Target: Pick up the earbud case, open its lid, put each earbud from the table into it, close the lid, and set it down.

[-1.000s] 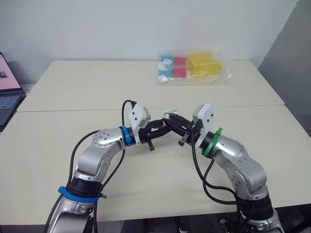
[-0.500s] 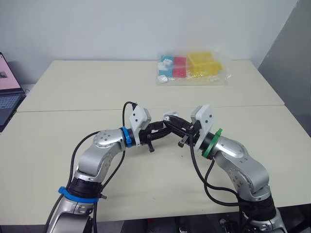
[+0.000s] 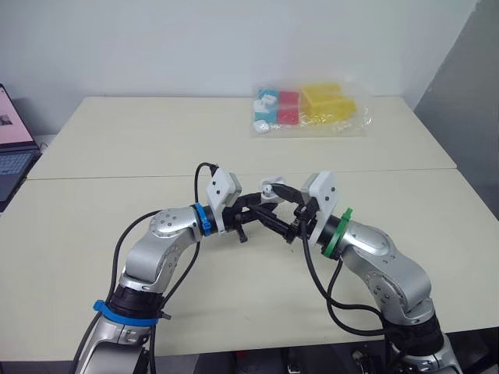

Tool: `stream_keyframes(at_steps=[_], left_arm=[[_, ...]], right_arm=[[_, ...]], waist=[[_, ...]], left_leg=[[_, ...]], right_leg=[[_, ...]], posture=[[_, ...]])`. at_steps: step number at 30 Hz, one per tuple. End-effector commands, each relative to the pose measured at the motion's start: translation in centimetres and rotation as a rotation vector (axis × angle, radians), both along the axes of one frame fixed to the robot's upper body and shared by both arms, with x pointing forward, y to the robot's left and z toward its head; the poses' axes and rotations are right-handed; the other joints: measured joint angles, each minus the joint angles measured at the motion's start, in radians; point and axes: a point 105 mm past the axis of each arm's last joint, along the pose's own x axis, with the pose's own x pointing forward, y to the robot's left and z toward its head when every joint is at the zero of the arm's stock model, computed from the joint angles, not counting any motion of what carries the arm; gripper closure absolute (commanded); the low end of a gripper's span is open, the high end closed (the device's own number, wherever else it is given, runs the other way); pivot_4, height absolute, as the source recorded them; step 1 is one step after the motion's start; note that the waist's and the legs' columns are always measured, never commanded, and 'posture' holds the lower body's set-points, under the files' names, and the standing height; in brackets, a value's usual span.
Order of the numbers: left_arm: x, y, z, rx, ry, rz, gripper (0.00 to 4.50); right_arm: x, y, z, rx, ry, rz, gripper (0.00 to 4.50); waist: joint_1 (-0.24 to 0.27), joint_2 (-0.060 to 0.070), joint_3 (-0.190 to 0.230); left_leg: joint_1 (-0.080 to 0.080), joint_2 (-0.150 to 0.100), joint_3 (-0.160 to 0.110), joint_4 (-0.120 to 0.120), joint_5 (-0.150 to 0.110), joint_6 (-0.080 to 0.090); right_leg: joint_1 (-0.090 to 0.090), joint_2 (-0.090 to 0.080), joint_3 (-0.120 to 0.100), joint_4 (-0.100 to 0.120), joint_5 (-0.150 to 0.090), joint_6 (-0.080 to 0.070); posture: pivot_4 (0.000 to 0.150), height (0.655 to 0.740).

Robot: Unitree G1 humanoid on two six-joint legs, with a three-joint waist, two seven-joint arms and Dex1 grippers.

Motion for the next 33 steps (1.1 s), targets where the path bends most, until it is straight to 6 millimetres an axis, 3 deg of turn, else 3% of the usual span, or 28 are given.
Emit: stream_keyframes(at_steps=[1, 12, 16, 24, 27, 33], left_arm=[[-0.5, -0.1, 1.6, -0.023, -0.074, -0.022, 3.71], [-0.5, 0.0, 1.5, -0.022, -0.072, -0.020, 3.72], [-0.5, -0.1, 1.4, -0.024, -0.069, -0.018, 3.72], [-0.7, -0.2, 1.3, -0.022, -0.066, -0.041, 3.72], [-1.1, -0.5, 1.3, -0.018, -0.066, -0.074, 3.72], [-1.8, -0.9, 1.2, 0.003, -0.076, -0.132, 3.72]], right_arm=[[0.2, -1.5, 1.4, 0.010, -0.050, -0.060, 1.11], [-0.6, -2.3, 2.9, 0.006, -0.075, -0.044, 1.11], [-1.7, -3.3, 4.7, -0.003, -0.105, -0.002, 1.11], [-0.5, -5.9, 6.8, -0.104, -0.125, -0.019, 1.11], [1.1, -6.8, 7.4, -0.197, -0.145, -0.034, 1.78], [4.0, -7.0, 7.7, -0.320, -0.131, -0.025, 4.01]], waist=[[0.000, 0.000, 0.000], [0.000, 0.000, 0.000], [0.000, 0.000, 0.000], [0.000, 0.000, 0.000], [-0.002, 0.000, 0.000], [-0.001, 0.000, 0.000]], left_leg=[[0.000, 0.000, 0.000, 0.000, 0.000, 0.000], [-0.003, 0.000, 0.000, 0.000, 0.000, 0.000], [-0.004, 0.000, 0.000, 0.000, 0.000, 0.000], [-0.004, 0.000, 0.000, -0.001, 0.000, 0.000], [-0.004, 0.000, 0.000, -0.001, 0.000, 0.000], [-0.004, 0.000, 0.001, -0.001, 0.000, 0.000]], right_leg=[[0.000, 0.000, 0.000, 0.000, 0.000, 0.000], [-0.004, 0.000, 0.000, 0.000, 0.000, 0.000], [-0.004, 0.000, 0.001, 0.000, 0.000, 0.000], [-0.004, 0.000, 0.000, 0.000, 0.000, 0.000], [-0.005, 0.000, 0.001, 0.000, 0.000, 0.000], [-0.005, 0.000, 0.001, -0.001, 0.000, 0.000]], posture=[[0.150, 0.7400], [0.150, 0.7400], [0.150, 0.7400], [0.150, 0.7400], [0.150, 0.7400], [0.150, 0.7400]])
